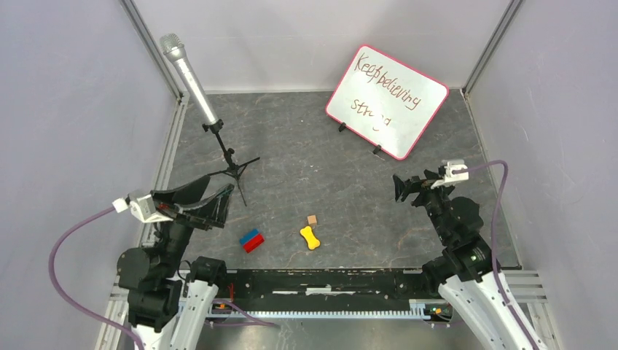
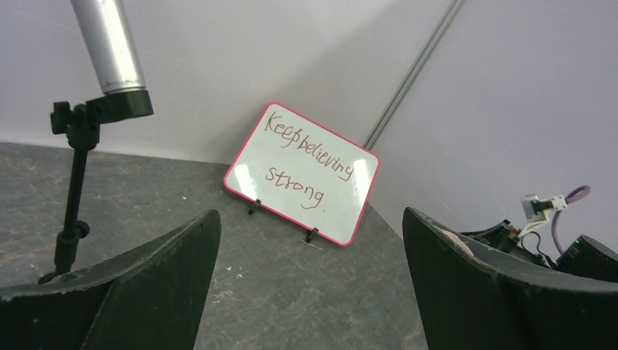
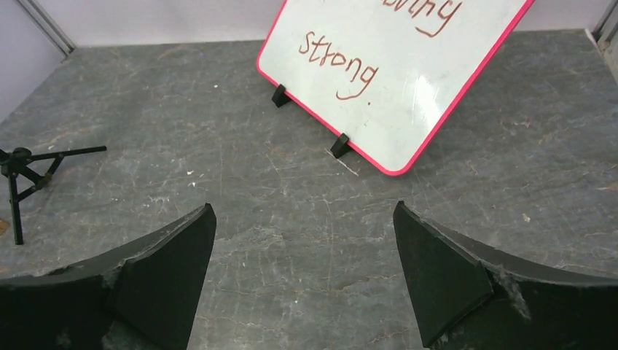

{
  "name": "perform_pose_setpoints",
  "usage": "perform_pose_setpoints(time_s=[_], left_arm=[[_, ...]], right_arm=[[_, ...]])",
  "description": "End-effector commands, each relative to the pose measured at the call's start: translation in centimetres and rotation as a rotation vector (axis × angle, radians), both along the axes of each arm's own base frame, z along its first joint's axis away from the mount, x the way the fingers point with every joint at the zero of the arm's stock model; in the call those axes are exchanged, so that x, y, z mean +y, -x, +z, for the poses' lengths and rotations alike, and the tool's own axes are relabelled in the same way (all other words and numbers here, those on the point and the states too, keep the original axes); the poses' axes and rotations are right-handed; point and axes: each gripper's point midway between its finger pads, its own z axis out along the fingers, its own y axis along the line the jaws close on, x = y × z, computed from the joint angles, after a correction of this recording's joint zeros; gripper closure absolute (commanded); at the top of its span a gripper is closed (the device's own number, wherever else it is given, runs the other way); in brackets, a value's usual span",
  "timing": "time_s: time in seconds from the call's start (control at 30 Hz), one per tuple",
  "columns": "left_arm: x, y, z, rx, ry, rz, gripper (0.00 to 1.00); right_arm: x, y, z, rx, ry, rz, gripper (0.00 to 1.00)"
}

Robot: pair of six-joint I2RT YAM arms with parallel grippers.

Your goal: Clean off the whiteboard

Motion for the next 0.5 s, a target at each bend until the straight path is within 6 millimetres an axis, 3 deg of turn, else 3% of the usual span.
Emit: perform_pose_setpoints(time_s=[0.0, 0.17, 0.33, 0.47], left_arm=[[-2.0, -1.2, -0.6, 0.045, 0.015, -0.108, 0.00], [-3.3, -2.2, -1.4, 0.101, 0.000, -0.175, 0.00], [-3.9, -3.8, -3.9, 0.233, -0.025, -0.193, 0.00], [-3.3, -5.1, -6.1, 0.389, -0.161, -0.147, 0.00]], right_arm=[[0.6, -1.9, -1.6, 0.039, -0.016, -0.020, 0.02], [1.5, -4.8, -6.6, 0.231, -0.052, -0.085, 0.02], [1.3, -8.1, -9.1, 0.320, -0.107, -0.231, 0.02], [0.7, -10.0, -11.3, 0.367, -0.165, -0.368, 0.02]])
